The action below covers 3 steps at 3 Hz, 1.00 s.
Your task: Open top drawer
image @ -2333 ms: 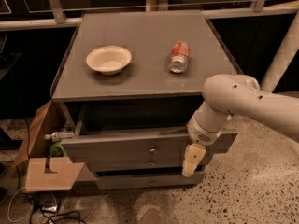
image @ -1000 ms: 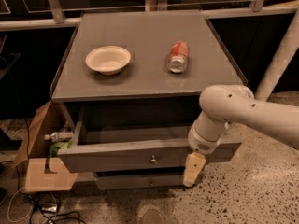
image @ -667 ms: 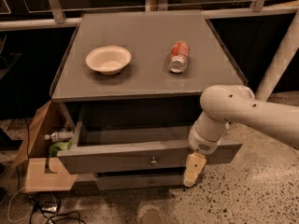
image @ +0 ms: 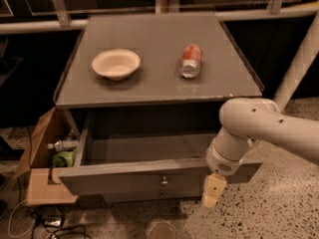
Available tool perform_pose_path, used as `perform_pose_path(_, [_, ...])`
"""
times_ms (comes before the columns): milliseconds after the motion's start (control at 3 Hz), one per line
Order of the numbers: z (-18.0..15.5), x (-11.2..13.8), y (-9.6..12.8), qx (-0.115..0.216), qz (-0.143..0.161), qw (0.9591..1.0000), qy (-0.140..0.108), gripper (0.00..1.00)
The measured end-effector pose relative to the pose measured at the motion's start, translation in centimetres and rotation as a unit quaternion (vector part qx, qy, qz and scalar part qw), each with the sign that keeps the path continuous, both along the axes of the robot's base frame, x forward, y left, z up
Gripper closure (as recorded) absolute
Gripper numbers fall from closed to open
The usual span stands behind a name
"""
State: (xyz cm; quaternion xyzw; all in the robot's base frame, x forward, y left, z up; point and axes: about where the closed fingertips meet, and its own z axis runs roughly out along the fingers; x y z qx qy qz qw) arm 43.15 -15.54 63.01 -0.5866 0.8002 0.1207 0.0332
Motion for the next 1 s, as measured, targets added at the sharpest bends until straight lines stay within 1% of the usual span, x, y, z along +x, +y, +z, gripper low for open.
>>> perform_pose_path(333, [0.9,-3.1,-0.4,0.002,-0.001,0.9998,0.022,0.00])
perform_pose_path(667, [2.0,-8.3,-2.2,-0.007,-0.003,0.9985,0.054,0.00])
perform_pose_path(1000, [2.0,-8.3,-2.2,-0.007,-0.003,0.9985,0.054,0.00])
